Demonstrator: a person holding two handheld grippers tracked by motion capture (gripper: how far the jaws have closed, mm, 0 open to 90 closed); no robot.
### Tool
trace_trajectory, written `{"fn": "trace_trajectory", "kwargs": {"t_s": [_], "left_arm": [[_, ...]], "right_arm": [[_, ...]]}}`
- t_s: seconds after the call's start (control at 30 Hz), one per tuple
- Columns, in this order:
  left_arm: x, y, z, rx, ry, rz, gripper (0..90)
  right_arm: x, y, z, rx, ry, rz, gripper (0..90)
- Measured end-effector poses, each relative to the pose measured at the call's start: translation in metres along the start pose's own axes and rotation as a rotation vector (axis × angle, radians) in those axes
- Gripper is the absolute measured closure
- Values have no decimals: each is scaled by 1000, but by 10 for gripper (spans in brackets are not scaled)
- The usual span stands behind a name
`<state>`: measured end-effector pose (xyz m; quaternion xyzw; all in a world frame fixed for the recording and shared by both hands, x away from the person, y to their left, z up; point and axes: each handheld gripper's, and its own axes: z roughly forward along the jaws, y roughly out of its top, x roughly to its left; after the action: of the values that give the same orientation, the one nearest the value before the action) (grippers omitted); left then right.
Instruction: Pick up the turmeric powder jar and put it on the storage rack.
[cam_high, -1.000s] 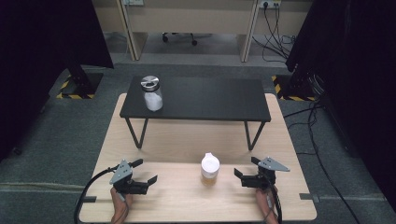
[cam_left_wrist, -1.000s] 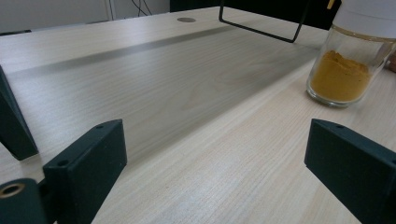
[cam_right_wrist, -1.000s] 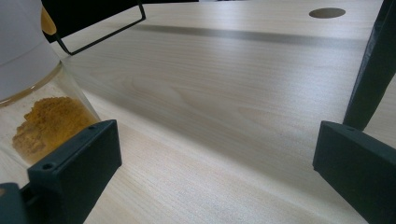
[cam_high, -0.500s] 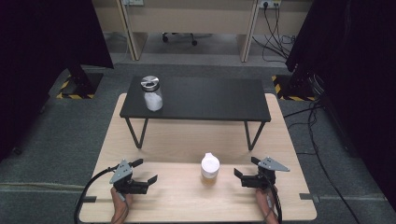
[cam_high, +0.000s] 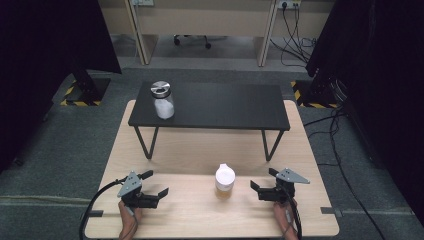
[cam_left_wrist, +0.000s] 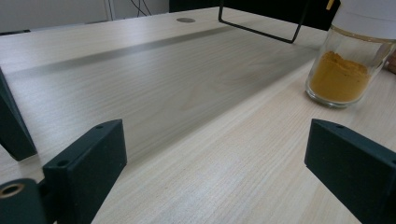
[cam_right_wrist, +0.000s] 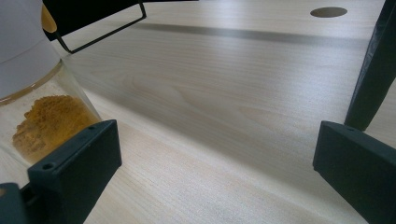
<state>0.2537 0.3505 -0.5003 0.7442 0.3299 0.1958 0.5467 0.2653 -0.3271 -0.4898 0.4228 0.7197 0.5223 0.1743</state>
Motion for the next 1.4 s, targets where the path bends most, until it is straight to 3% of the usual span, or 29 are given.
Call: {"fn": "trace_trajectory", "kwargs": {"t_s": [1.1,1.27,1.33,1.4], "left_arm": [[0,0,0,1,1,2,47],[0,0,0,1,1,2,46],[0,0,0,2,1,2,47],[0,0,0,1,1,2,47]], "right_arm": [[0,-2,-1,-11,-1,-4,12],[7,-4,-4,-22,-13,-24,16],[8,1,-8,-18,7,2,17],[15,4,-17,-36,23,-22,17]]}}
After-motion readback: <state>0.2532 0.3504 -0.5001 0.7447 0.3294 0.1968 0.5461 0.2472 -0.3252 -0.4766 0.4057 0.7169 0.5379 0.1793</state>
